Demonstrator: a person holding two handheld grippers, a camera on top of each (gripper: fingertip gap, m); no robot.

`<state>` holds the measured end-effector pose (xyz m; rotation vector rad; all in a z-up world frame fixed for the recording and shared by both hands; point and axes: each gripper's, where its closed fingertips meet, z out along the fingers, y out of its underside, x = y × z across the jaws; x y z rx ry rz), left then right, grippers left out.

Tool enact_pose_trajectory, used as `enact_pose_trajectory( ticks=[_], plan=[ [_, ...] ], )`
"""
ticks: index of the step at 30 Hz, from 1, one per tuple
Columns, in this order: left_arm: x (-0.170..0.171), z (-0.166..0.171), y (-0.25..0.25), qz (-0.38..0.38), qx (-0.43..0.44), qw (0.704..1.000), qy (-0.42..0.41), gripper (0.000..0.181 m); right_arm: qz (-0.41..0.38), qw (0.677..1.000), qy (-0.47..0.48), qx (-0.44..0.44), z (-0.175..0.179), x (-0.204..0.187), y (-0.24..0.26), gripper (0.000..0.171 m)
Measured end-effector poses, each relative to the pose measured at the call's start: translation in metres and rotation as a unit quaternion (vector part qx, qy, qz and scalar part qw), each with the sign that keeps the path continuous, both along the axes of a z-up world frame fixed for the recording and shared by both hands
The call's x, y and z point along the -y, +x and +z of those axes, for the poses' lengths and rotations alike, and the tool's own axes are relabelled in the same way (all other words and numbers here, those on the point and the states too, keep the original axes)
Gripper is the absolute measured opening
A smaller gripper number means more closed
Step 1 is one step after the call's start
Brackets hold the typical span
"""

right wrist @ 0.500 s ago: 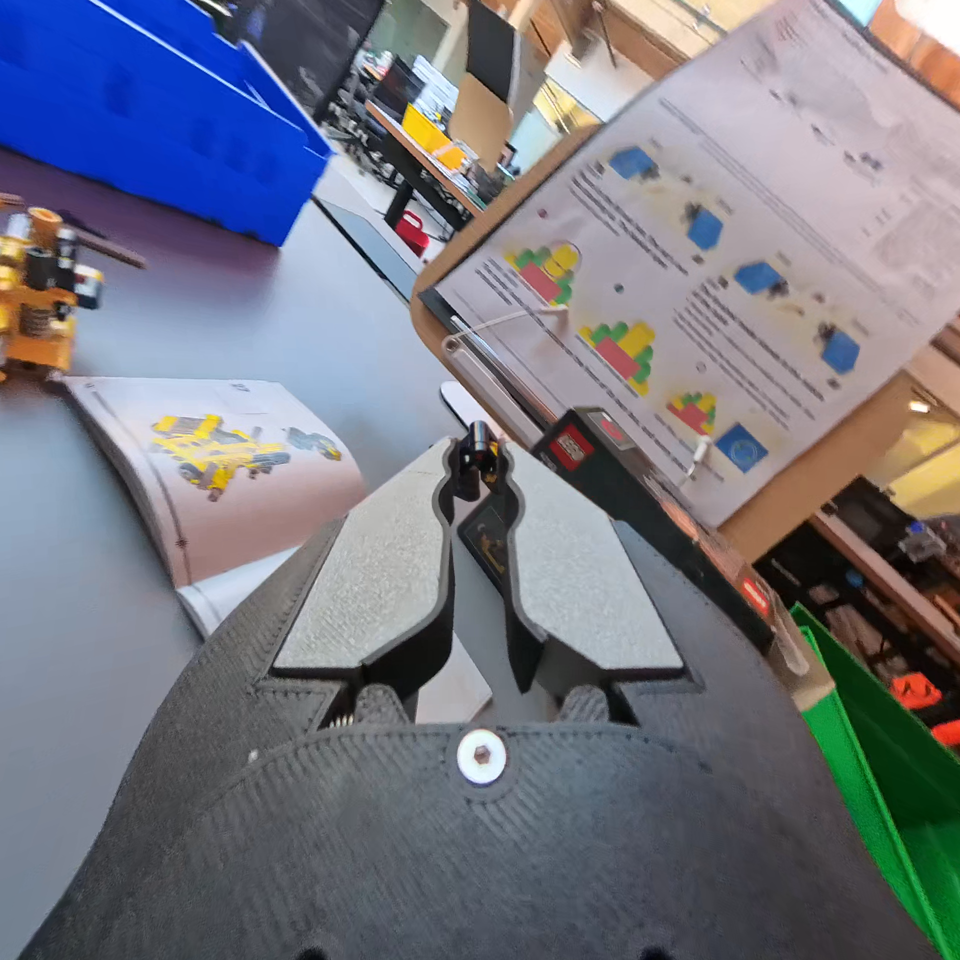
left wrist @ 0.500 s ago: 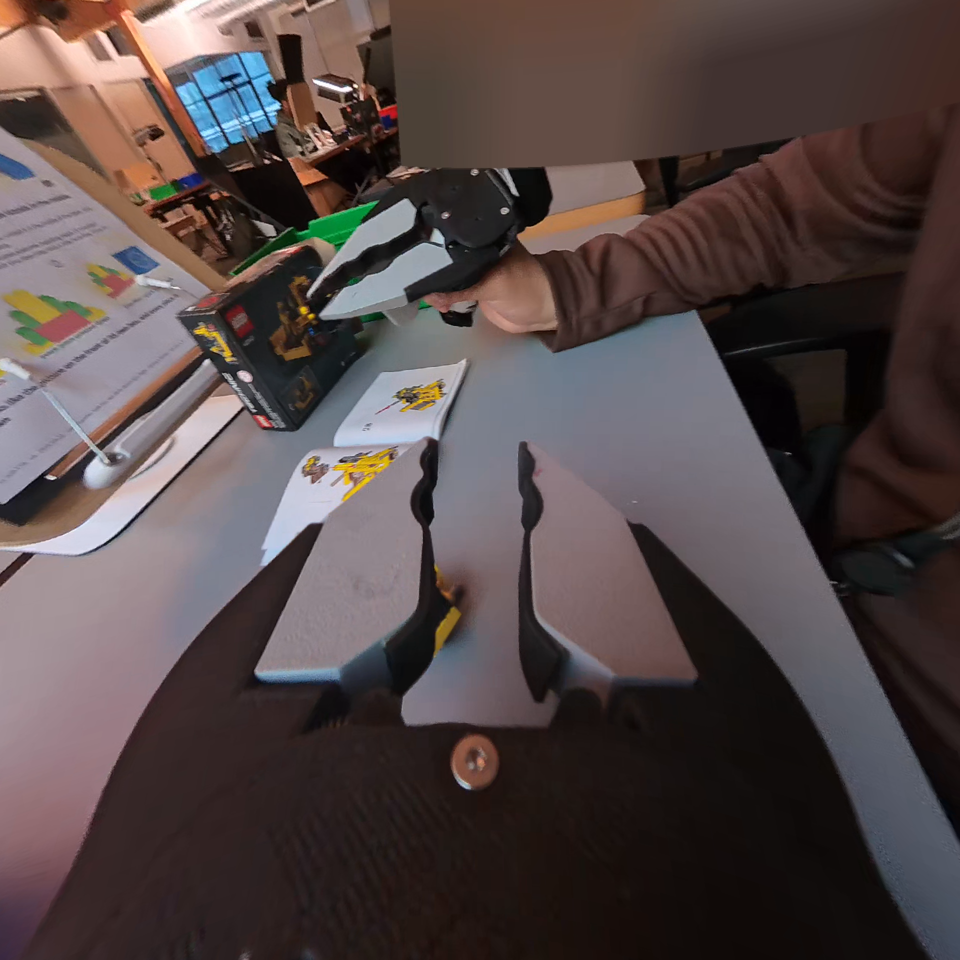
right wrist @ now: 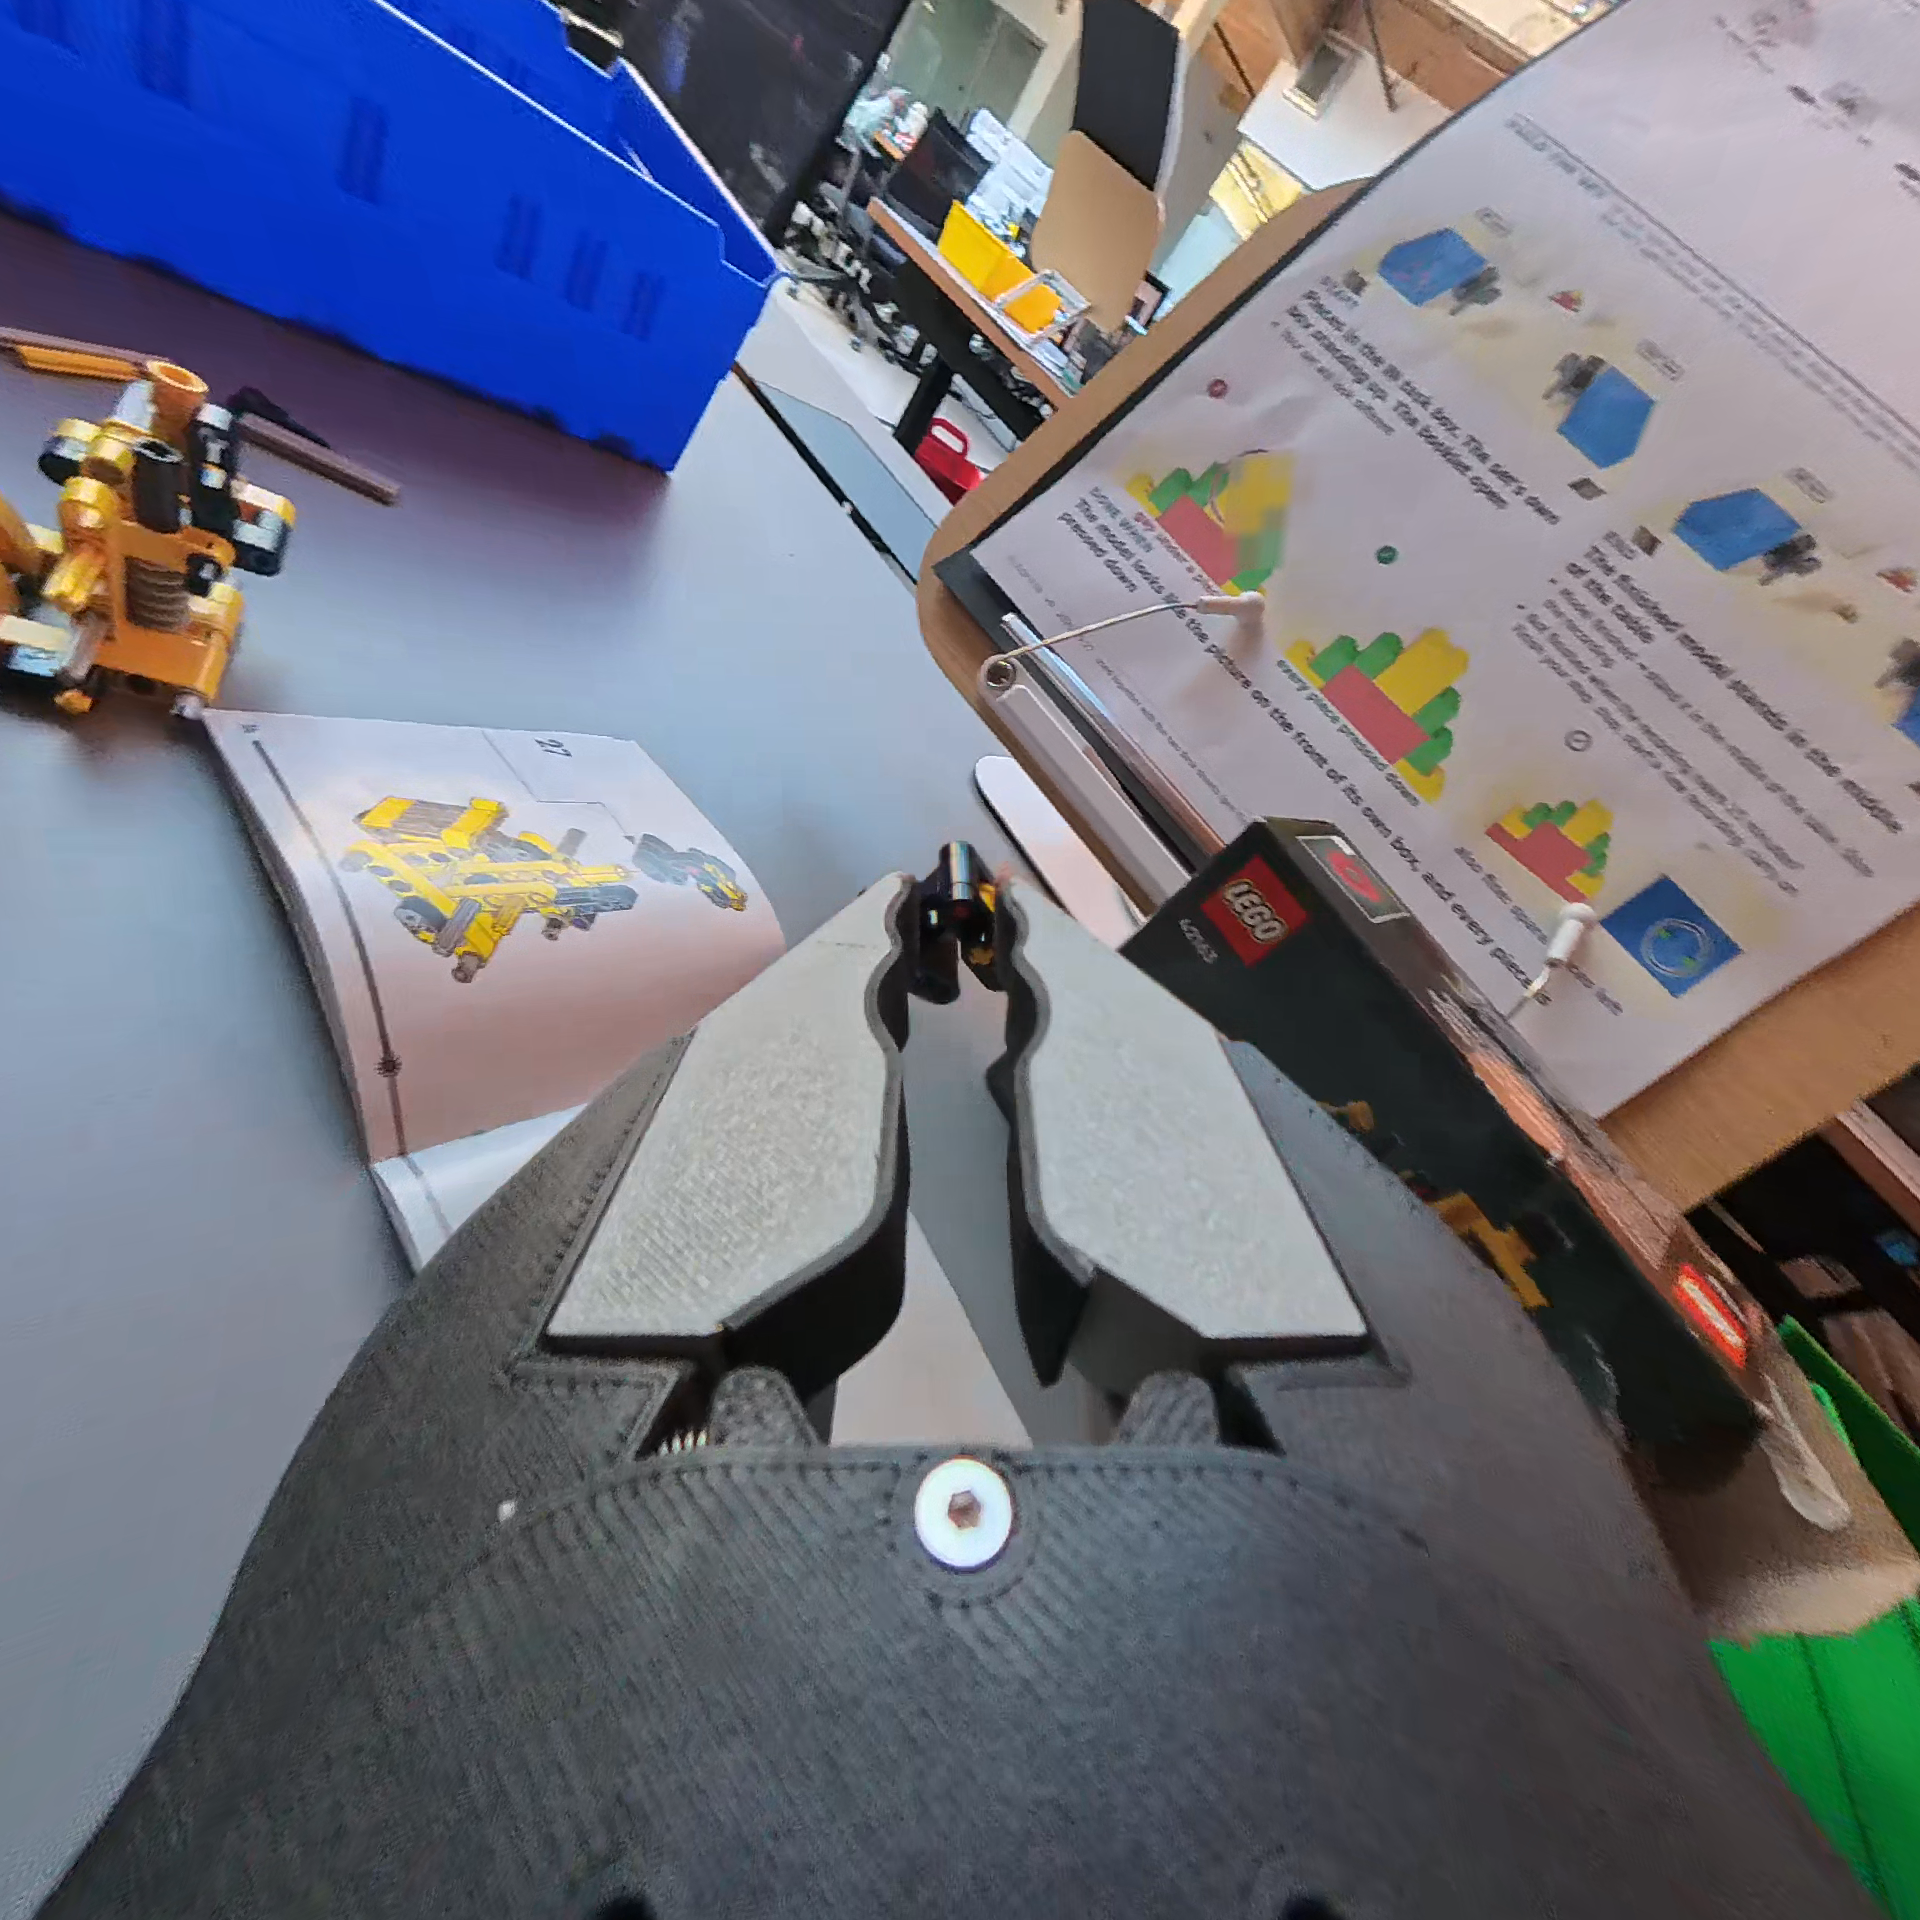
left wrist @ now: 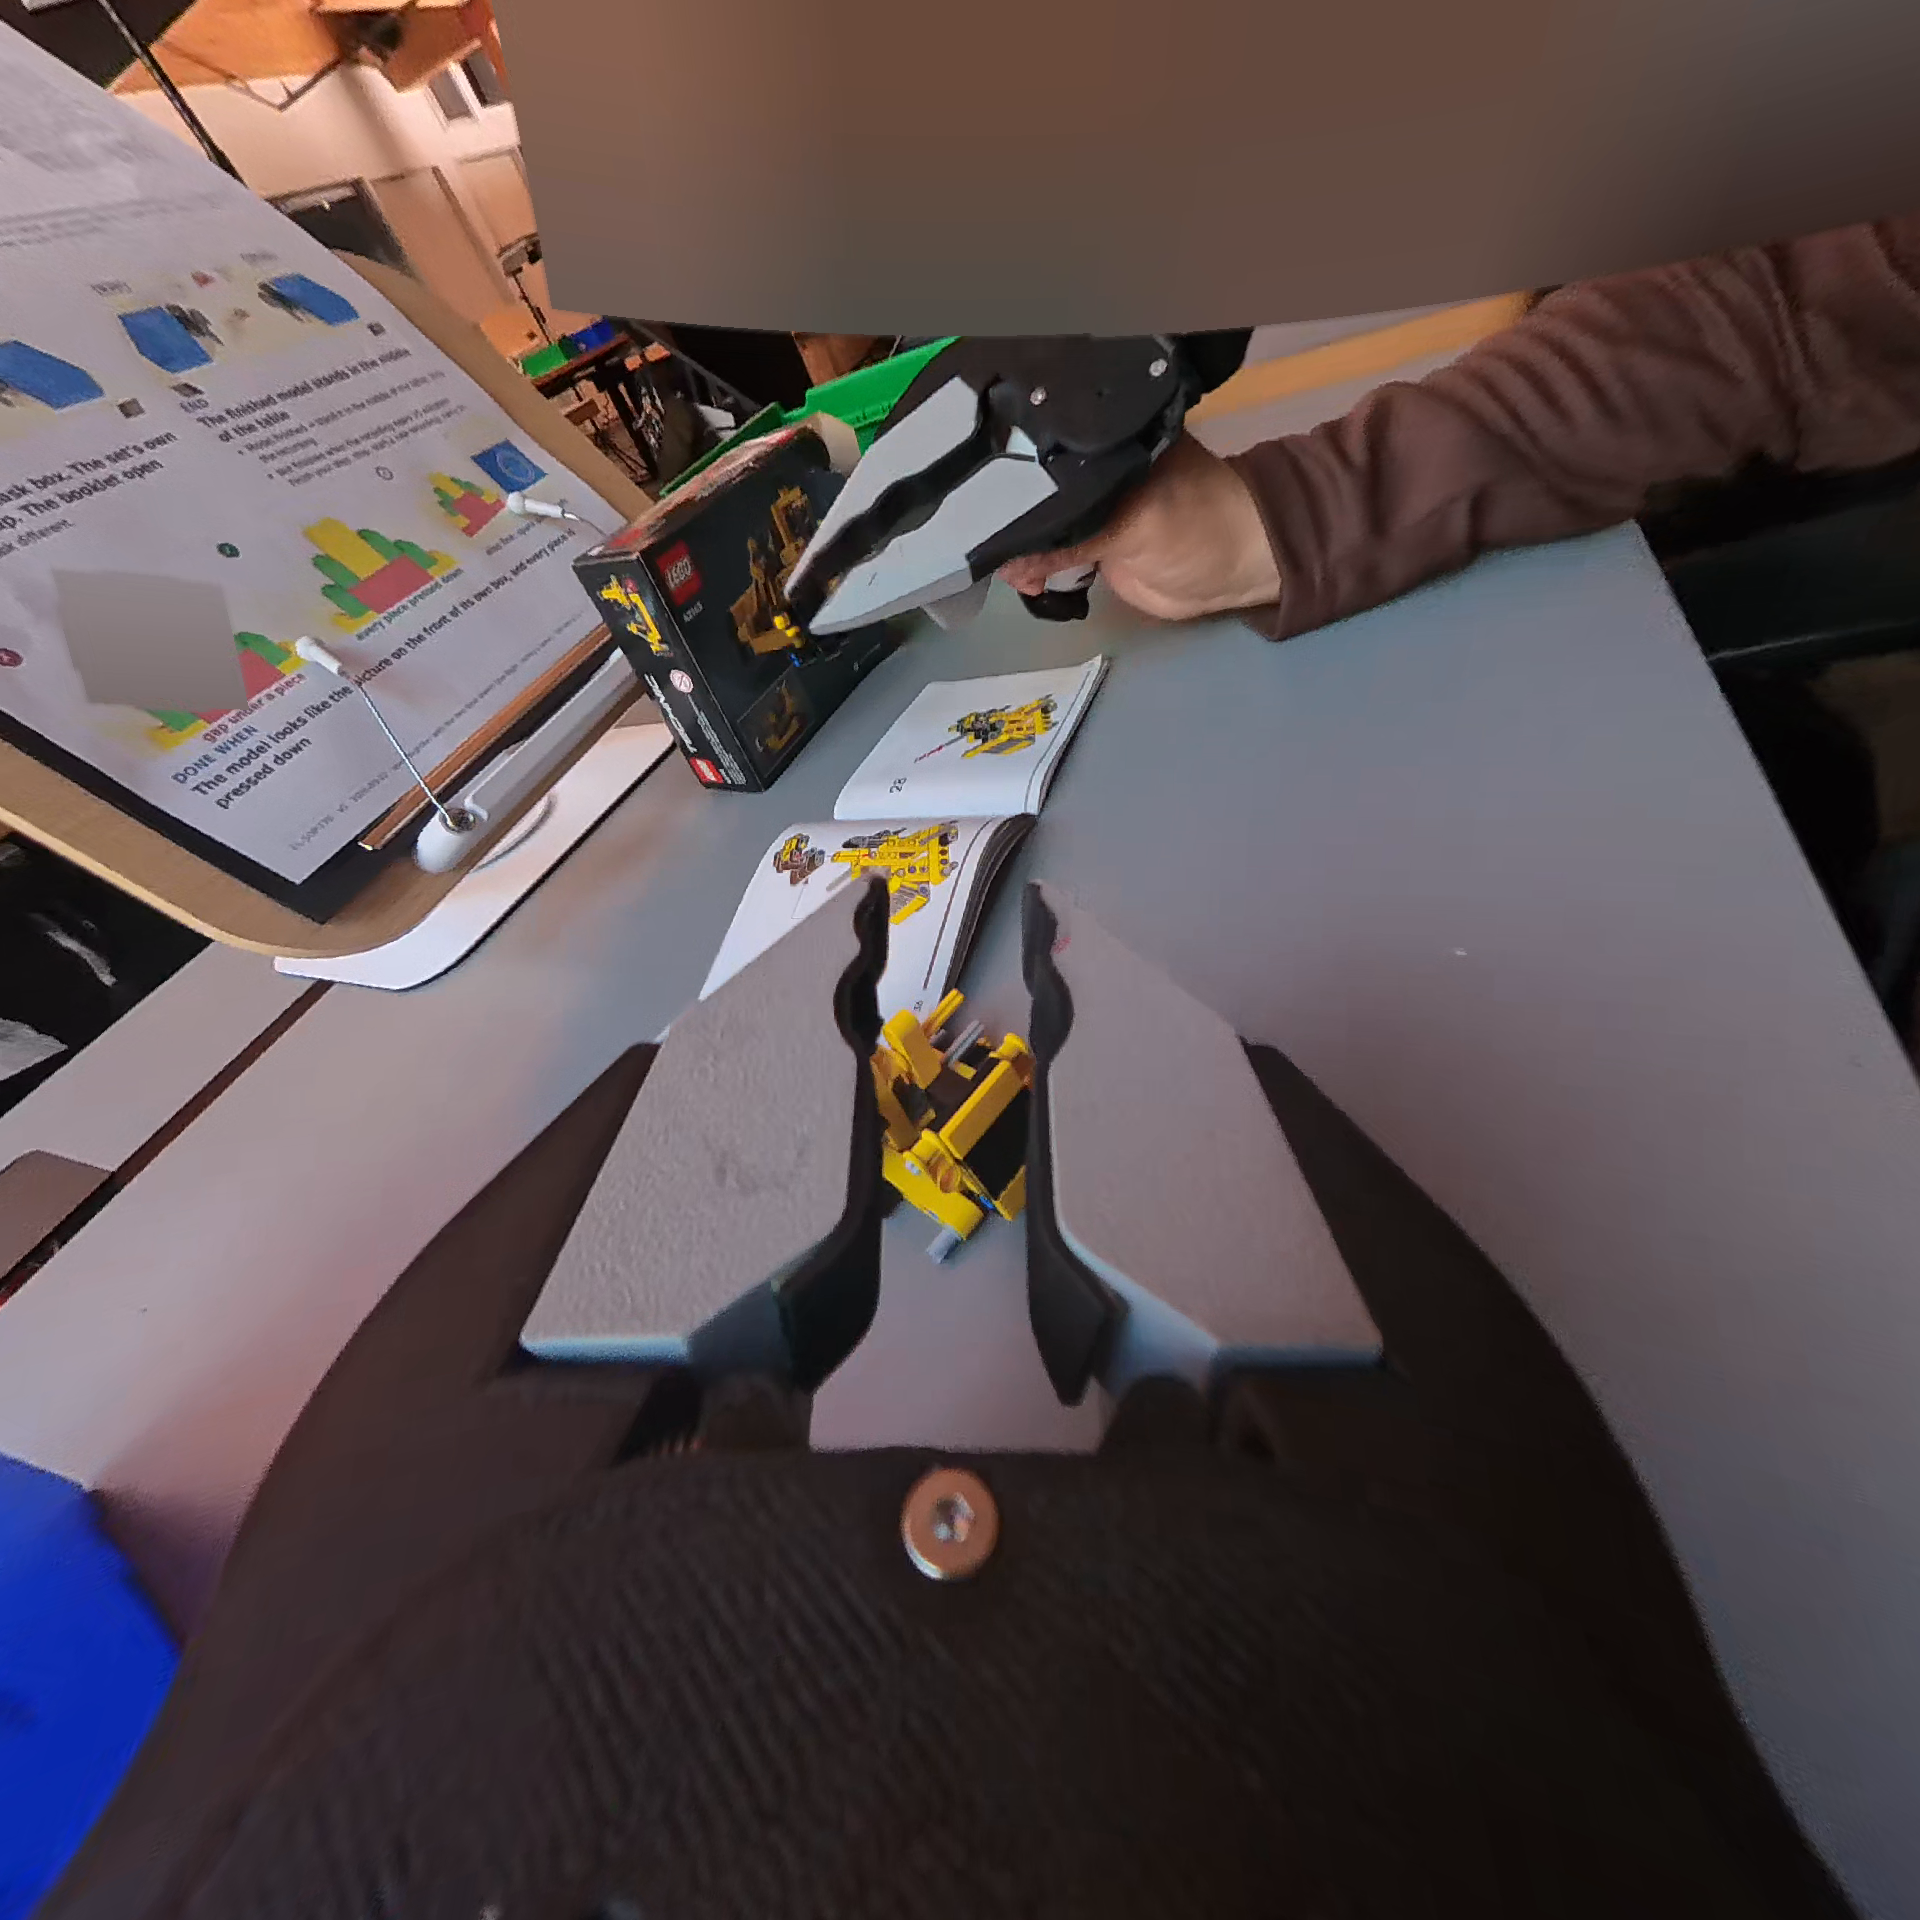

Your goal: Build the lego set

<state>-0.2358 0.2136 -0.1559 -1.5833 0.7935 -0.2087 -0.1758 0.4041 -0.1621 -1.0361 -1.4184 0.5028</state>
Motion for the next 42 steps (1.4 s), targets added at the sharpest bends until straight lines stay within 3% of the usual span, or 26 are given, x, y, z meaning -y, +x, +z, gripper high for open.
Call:
enact_pose_trajectory(
  ticks=[8, 19, 28, 42],
  plan=[
    [-0.006, -0.004, -0.010, 0.018, 0.002, 1.000, -0.009, 0.023, 0.093, 0.995, -0.047, -0.001, -0.001, 0.033, 0.000, 0.010],
    [-0.010, 0.005, -0.024, 0.041, 0.031, 0.999, -0.002, 0.023, -0.010, 0.998, -0.040, -0.050, 0.020, -0.022, 0.044, 0.010],
    [-0.009, -0.006, -0.014, 0.048, -0.049, 0.998, 0.009, 0.023, -0.009, 0.996, -0.063, -0.060, 0.021, -0.023, 0.043, 0.010],
    [-0.013, -0.012, -0.018, 0.059, -0.055, 0.997, -0.004, 0.023, 0.009, 0.997, -0.073, -0.032, 0.010, -0.020, 0.036, 0.010]
  ],
)
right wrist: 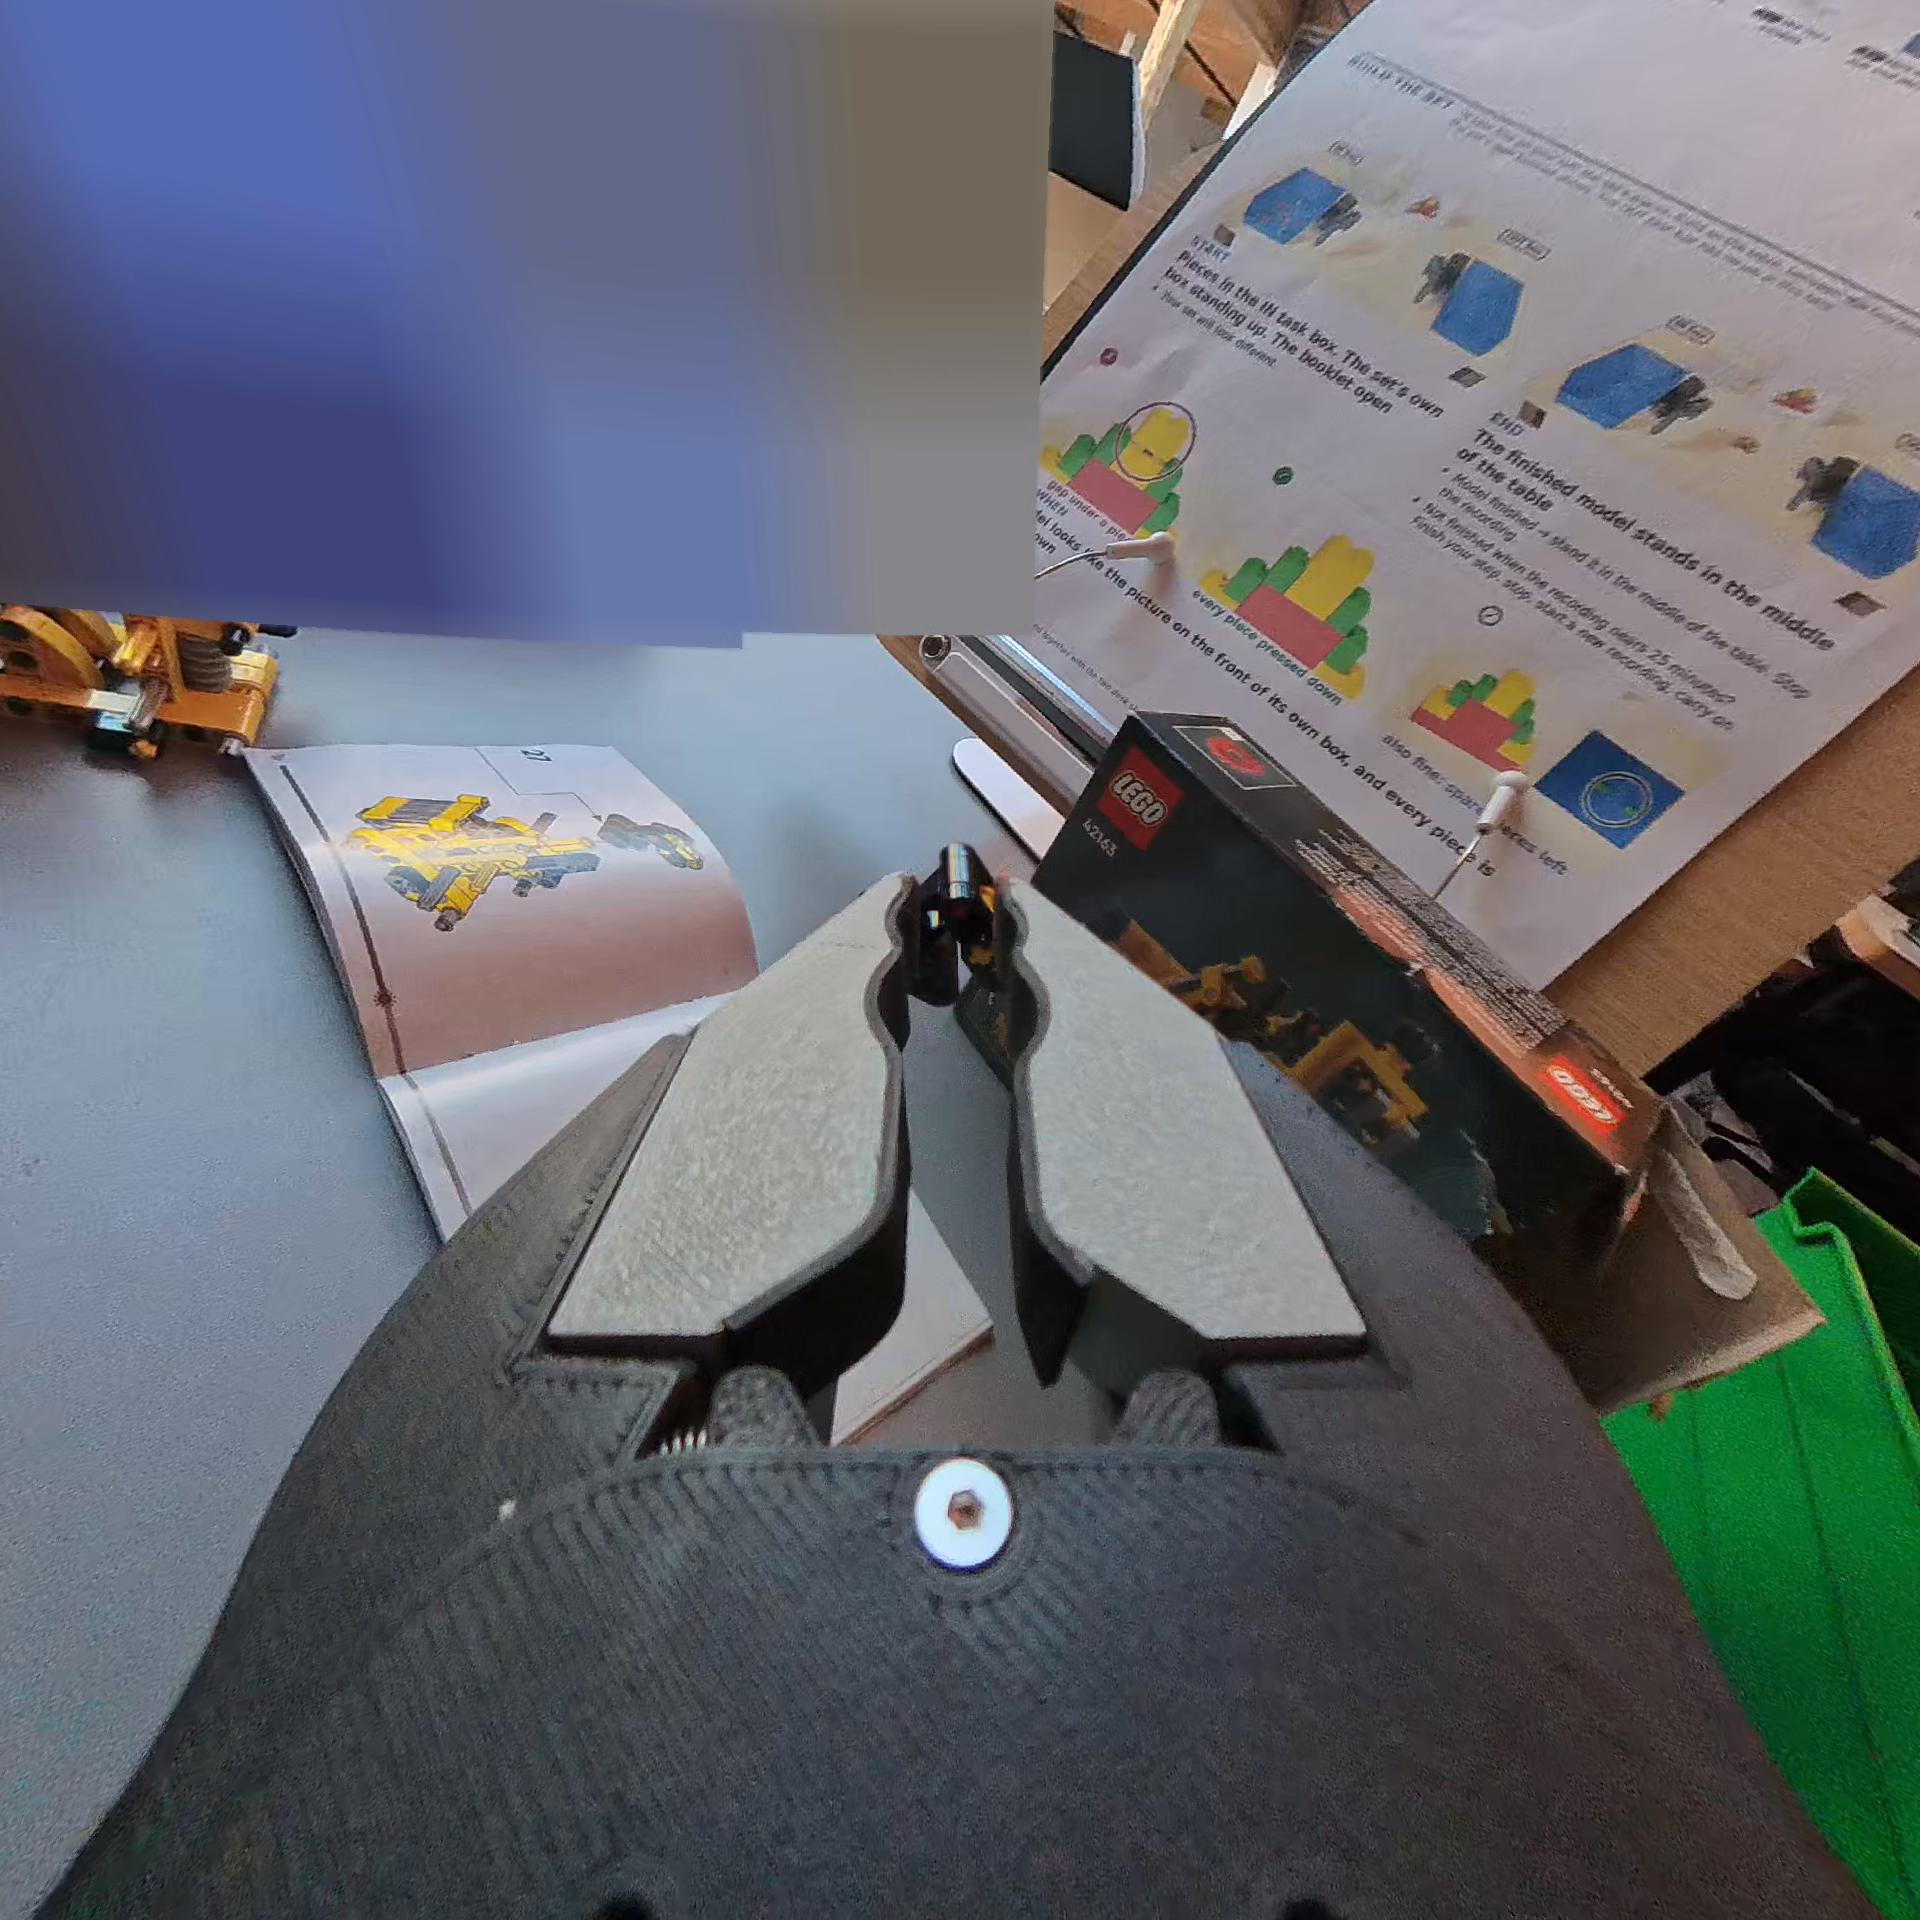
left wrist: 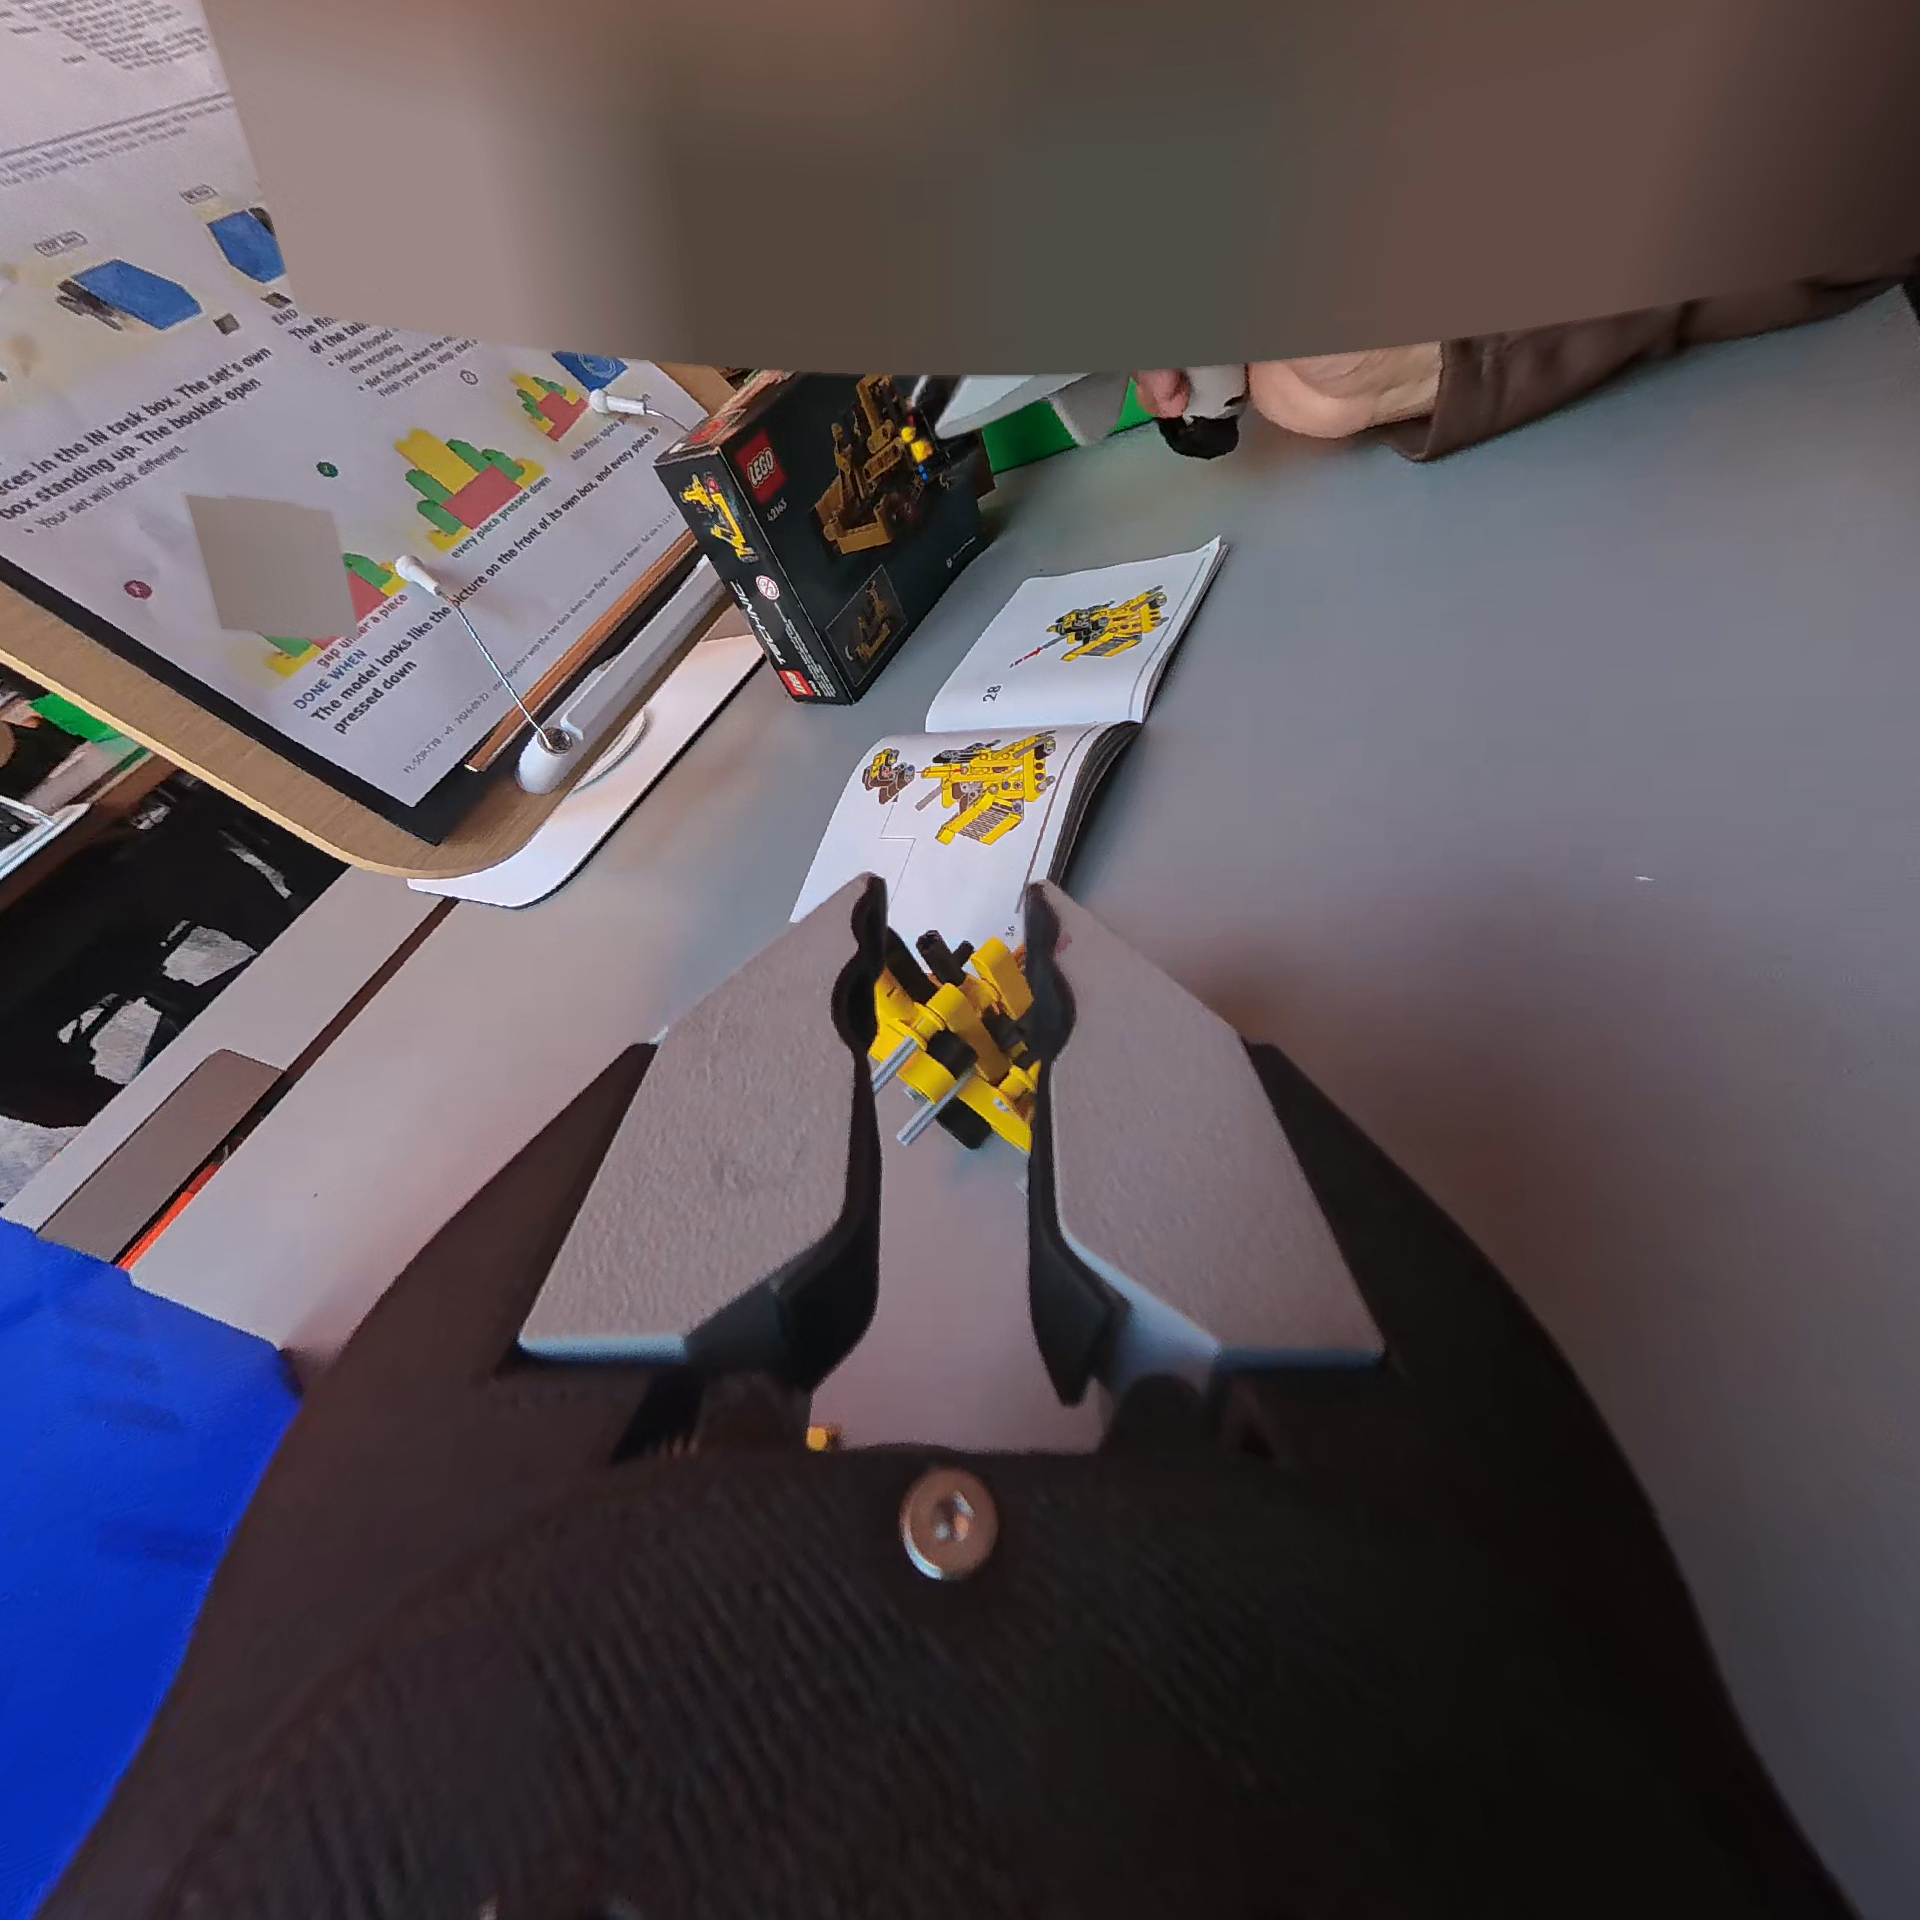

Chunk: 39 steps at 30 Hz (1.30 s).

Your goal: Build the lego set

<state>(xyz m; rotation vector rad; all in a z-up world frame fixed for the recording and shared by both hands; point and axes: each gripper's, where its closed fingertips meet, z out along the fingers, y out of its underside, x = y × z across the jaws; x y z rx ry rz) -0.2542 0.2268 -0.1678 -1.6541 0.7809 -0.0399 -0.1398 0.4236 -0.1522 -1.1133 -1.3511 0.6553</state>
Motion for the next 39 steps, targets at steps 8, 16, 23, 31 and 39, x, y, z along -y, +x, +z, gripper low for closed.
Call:
enact_pose_trajectory(
  ticks=[8, 16, 23, 31, 39],
  plan=[
    [0.003, 0.003, 0.003, -0.001, -0.007, 1.000, 0.006, 0.023, 0.001, 1.000, 0.010, 0.014, -0.006, 0.001, -0.003, 0.010],
    [0.001, 0.005, 0.000, 0.010, -0.006, 1.000, 0.006, 0.023, -0.002, 1.000, -0.001, 0.013, -0.007, -0.004, -0.003, 0.010],
    [-0.001, 0.002, -0.002, 0.018, 0.002, 1.000, -0.005, 0.023, 0.003, 1.000, -0.001, 0.022, -0.012, -0.005, -0.005, 0.010],
    [0.001, -0.002, -0.001, 0.014, 0.018, 0.999, -0.046, 0.026, 0.003, 0.998, 0.044, 0.053, -0.021, 0.000, -0.012, 0.010],
    [0.004, -0.024, -0.005, 0.026, -0.005, 0.993, -0.116, 0.019, 0.095, 0.992, 0.014, 0.076, -0.029, 0.092, -0.068, 0.010]
  ],
)
